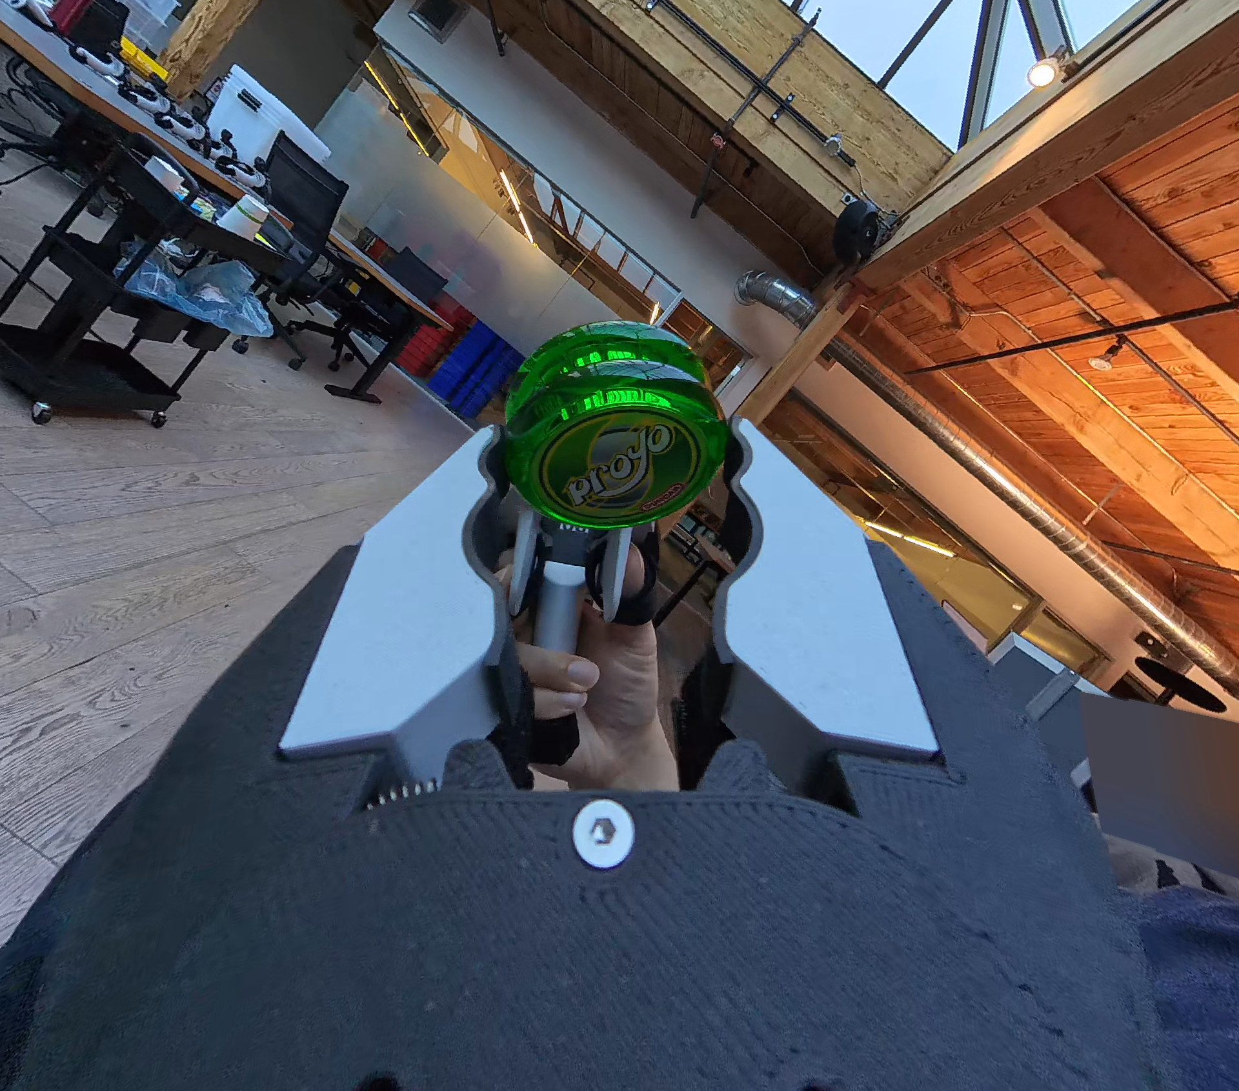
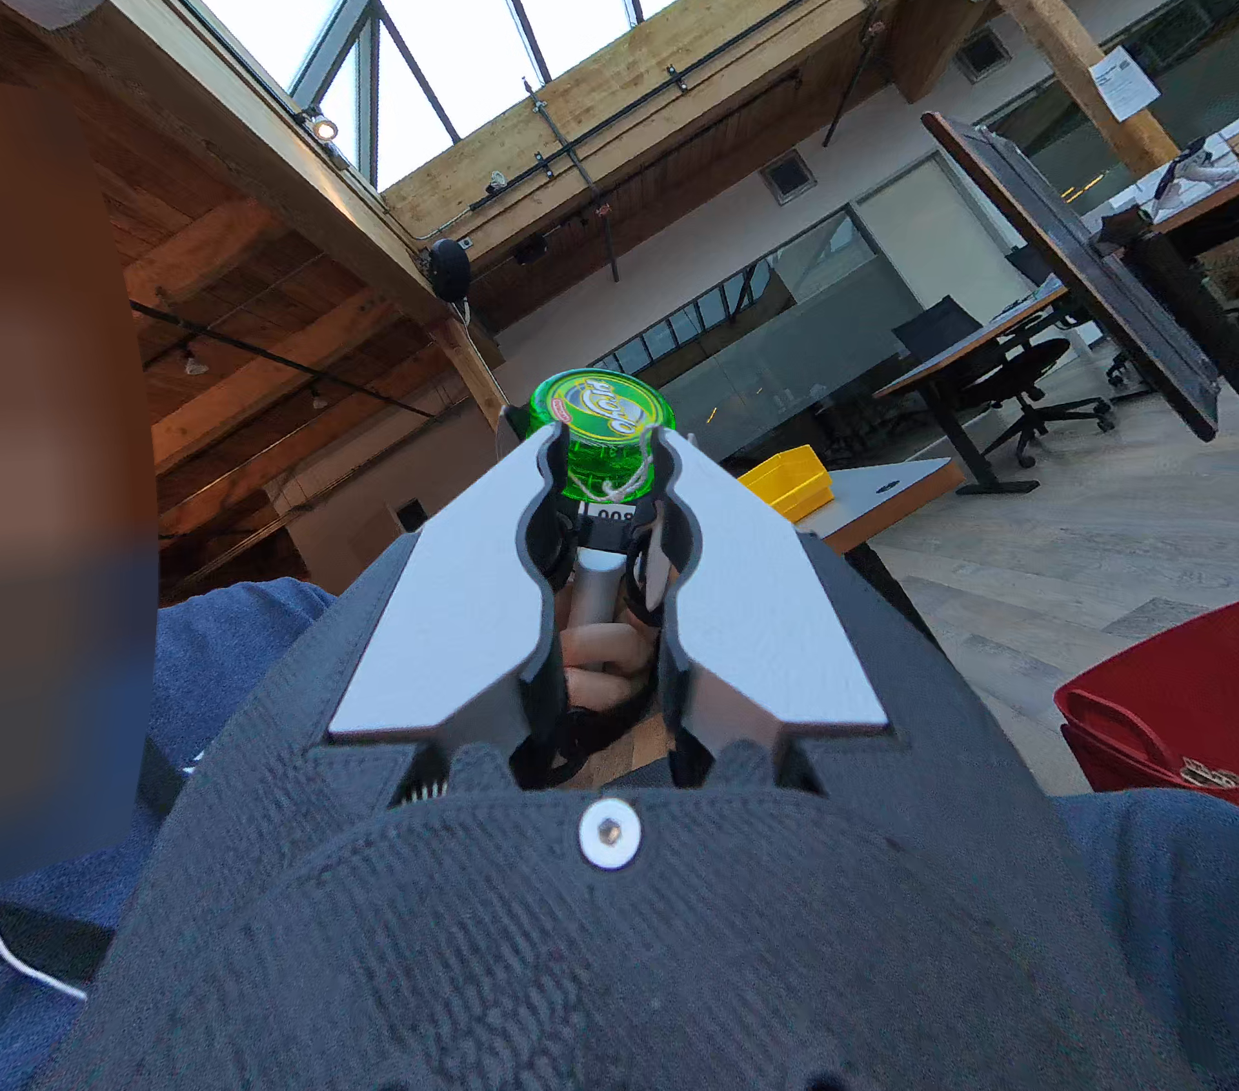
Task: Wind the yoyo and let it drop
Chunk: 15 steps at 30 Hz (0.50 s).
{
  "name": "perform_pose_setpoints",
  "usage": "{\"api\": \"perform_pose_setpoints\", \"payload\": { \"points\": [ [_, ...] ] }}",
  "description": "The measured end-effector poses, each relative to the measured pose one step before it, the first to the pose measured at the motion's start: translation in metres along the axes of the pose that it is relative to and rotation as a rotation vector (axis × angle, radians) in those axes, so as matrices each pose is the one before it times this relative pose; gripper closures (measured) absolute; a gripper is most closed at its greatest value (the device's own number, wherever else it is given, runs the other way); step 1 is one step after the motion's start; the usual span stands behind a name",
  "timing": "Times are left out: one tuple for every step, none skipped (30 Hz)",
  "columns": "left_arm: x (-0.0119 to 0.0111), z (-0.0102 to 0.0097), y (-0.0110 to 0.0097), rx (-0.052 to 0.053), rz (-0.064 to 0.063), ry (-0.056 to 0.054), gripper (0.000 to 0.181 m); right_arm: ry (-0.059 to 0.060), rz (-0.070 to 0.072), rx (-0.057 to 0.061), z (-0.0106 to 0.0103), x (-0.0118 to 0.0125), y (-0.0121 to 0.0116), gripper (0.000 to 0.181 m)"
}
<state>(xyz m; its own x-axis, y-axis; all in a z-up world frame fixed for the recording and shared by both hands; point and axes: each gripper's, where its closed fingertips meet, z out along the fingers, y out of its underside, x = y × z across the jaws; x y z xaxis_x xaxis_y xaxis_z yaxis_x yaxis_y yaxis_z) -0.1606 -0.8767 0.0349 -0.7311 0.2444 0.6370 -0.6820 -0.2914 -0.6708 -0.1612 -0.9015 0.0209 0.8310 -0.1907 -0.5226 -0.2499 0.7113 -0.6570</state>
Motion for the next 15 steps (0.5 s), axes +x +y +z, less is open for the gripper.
{"api": "perform_pose_setpoints", "payload": {
  "points": [
    [0.00044, -0.00010, -0.00010, 0.0015, -0.0050, 0.0024, 0.118, 0.0094, 0.0071, -0.0109, 0.00082, 0.00193, 0.00241, 0.159],
    [0.00058, -0.00004, 0.00008, -0.0003, 0.0003, 0.0017, 0.118, 0.0148, 0.0005, -0.0102, 0.00075, 0.00238, 0.00235, 0.159],
    [0.00058, 0.00004, 0.00022, -0.0015, 0.0025, 0.0015, 0.118, 0.0137, -0.0094, -0.0025, 0.00055, 0.00180, 0.00124, 0.162],
    [0.00084, -0.00006, 0.00025, -0.0010, 0.0014, 0.0026, 0.118, 0.0237, -0.0091, 0.0001, 0.00000, 0.00300, 0.00093, 0.164],
    [0.00106, 0.00022, 0.00034, -0.0010, -0.0001, 0.0040, 0.118, 0.0351, -0.0086, 0.0007, -0.00062, 0.00481, 0.00077, 0.167],
    [0.00102, 0.00032, 0.00052, -0.0028, -0.0002, 0.0041, 0.118, 0.0343, -0.0064, 0.0036, -0.00120, 0.00495, 0.00024, 0.169],
    [0.00062, 0.00051, 0.00063, -0.0033, 0.0016, 0.0015, 0.118, 0.0327, -0.0029, 0.0128, -0.00208, 0.00488, -0.00119, 0.174],
    [0.00050, 0.00063, 0.00076, -0.0030, 0.0034, 0.0007, 0.118, -0.0035, -0.0053, 0.0147, -0.00190, -0.00043, -0.00182, 0.181],
    [0.00034, 0.00074, 0.00116, -0.0048, 0.0036, 0.0006, 0.118, 0.0068, 0.0113, 0.0025, -0.00122, 0.00147, -0.00078, 0.181],
    [0.00009, 0.00077, 0.00130, -0.0052, 0.0036, -0.0005, 0.118, 0.0019, 0.0160, -0.0054, -0.00043, 0.00069, -0.00005, 0.178],
    [-0.00020, 0.00050, 0.00089, -0.0026, 0.0044, -0.0015, 0.118, -0.0073, 0.0173, -0.0129, 0.00034, -0.00078, 0.00087, 0.174],
    [-0.00030, 0.00040, 0.00068, -0.0010, 0.0049, -0.0020, 0.118, -0.0081, 0.0246, -0.0165, 0.00104, -0.00087, 0.00178, 0.172],
    [-0.00059, 0.00026, 0.00080, -0.0018, 0.0044, -0.0024, 0.118, -0.0115, 0.0265, -0.0169, 0.00128, -0.00141, 0.00219, 0.171],
    [-0.00067, 0.00025, 0.00068, -0.0020, 0.0031, -0.0025, 0.118, -0.0100, 0.0219, -0.0155, 0.00158, -0.00145, 0.00249, 0.171],
    [-0.00050, 0.00002, 0.00037, -0.0008, 0.0009, -0.0014, 0.118, -0.0005, 0.0105, -0.0066, 0.00123, -0.00029, 0.00171, 0.171]
  ]
}}
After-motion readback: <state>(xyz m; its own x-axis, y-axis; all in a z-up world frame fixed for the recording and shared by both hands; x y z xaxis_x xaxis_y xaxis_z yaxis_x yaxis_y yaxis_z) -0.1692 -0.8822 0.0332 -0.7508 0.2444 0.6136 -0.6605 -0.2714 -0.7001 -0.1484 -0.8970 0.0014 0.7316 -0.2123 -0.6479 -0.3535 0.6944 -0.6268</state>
